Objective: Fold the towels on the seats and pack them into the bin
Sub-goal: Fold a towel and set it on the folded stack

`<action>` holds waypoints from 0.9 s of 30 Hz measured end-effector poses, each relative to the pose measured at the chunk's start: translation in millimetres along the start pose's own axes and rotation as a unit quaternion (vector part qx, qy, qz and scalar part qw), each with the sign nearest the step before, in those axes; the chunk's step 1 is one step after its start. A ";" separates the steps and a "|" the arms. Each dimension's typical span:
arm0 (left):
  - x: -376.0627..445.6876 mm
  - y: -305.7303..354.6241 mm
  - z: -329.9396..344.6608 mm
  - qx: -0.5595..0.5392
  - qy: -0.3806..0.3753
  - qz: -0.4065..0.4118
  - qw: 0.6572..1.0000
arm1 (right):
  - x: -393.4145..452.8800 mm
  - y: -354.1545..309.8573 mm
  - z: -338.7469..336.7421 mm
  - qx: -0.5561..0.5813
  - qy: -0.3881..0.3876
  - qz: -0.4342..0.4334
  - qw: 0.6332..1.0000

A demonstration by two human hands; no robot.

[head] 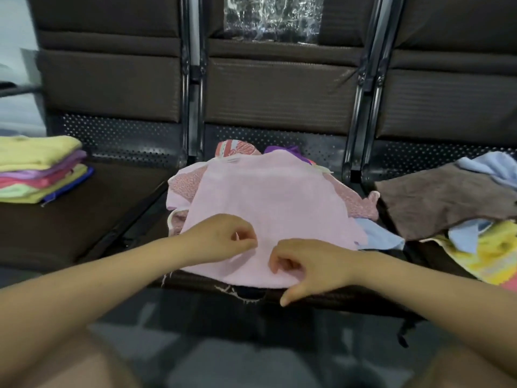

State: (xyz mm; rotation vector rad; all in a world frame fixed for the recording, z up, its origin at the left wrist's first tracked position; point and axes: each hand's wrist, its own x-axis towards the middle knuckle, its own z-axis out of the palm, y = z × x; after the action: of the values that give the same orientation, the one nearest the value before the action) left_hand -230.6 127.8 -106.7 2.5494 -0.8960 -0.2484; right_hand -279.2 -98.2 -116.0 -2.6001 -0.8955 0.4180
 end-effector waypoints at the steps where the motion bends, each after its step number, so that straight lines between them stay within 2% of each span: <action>1: -4.6 -2.6 3.7 0.008 -0.013 0.006 1.000 | -0.5 0.7 3.7 -0.020 0.006 -0.020 1.000; 3: -13.0 -8.5 9.2 0.021 -0.037 0.017 0.999 | 3.1 5.1 4.4 -0.013 0.032 -0.032 0.999; 10: -11.1 -15.1 17.3 0.053 -0.021 0.033 0.998 | 27.1 14.1 -14.8 0.125 0.063 0.067 0.988; 15: 8.4 -22.9 12.3 0.004 0.063 0.020 0.998 | 44.0 18.2 -27.5 0.170 0.140 0.074 0.973; 18: 18.7 -25.0 1.0 -0.027 0.128 0.030 0.991 | 46.4 20.9 -39.7 0.133 0.127 0.072 0.980; 20: 23.3 -26.6 -9.6 0.001 0.139 0.049 0.989 | 44.6 25.7 -50.4 0.119 0.128 0.062 0.983; 24: 26.8 -41.3 -38.1 0.137 0.091 0.049 0.985 | 24.3 49.6 -74.4 0.051 0.143 0.076 0.986; 27: 24.9 -61.6 -56.7 0.088 0.075 0.036 0.993 | 5.3 75.7 -86.5 0.015 0.146 0.117 0.982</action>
State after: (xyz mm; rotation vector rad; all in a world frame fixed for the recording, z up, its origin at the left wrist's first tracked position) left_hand -160.0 174.2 -84.2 2.6467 -0.9871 0.0449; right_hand -201.7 -170.9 -71.6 -2.6556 -0.4846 0.1006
